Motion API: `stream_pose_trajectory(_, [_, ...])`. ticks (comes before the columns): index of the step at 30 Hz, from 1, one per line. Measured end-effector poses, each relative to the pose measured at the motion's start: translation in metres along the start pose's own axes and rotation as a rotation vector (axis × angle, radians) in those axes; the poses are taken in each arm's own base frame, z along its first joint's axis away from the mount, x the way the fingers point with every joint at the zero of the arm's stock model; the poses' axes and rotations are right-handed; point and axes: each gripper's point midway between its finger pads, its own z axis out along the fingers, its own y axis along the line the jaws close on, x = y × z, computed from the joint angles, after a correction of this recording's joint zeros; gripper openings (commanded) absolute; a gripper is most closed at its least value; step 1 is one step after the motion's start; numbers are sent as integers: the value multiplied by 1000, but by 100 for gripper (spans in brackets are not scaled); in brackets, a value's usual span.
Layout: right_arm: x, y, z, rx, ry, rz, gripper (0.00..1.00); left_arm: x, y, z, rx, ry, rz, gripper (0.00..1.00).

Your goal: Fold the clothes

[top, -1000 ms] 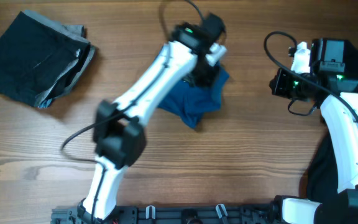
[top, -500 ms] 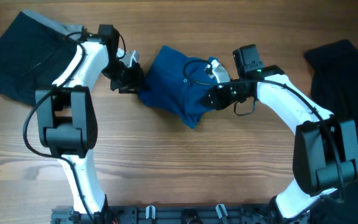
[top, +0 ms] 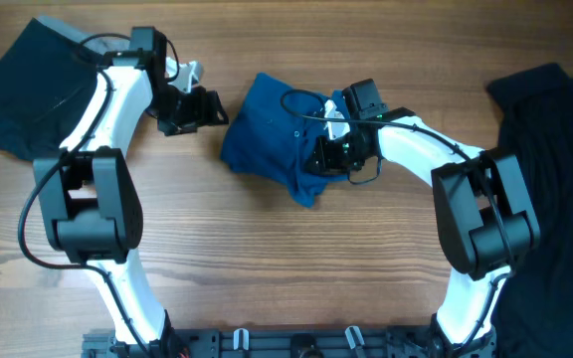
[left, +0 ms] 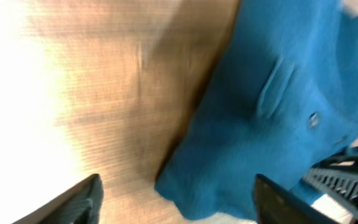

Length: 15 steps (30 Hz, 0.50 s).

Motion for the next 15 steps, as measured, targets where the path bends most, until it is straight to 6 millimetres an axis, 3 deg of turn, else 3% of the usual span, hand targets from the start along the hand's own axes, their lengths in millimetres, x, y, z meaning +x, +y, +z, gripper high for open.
stream_pose_trajectory(4, [1,-1,-1,13,8,54,15,-20,-24,9,164,-59,49,96])
stream_pose_trajectory(8, [2,-2,-2,22,14,60,15,-4,-38,54,396,48,89,97])
stream_pose_trajectory(12, [2,-3,-3,31,16,63,15,1,-59,64,511,75,127,90])
stream_pose_trajectory(14, [2,-5,-3,34,16,68,15,10,-77,74,521,109,168,67])
stream_pose_trajectory(15, [2,-6,-4,35,16,70,15,18,-88,82,505,135,194,41])
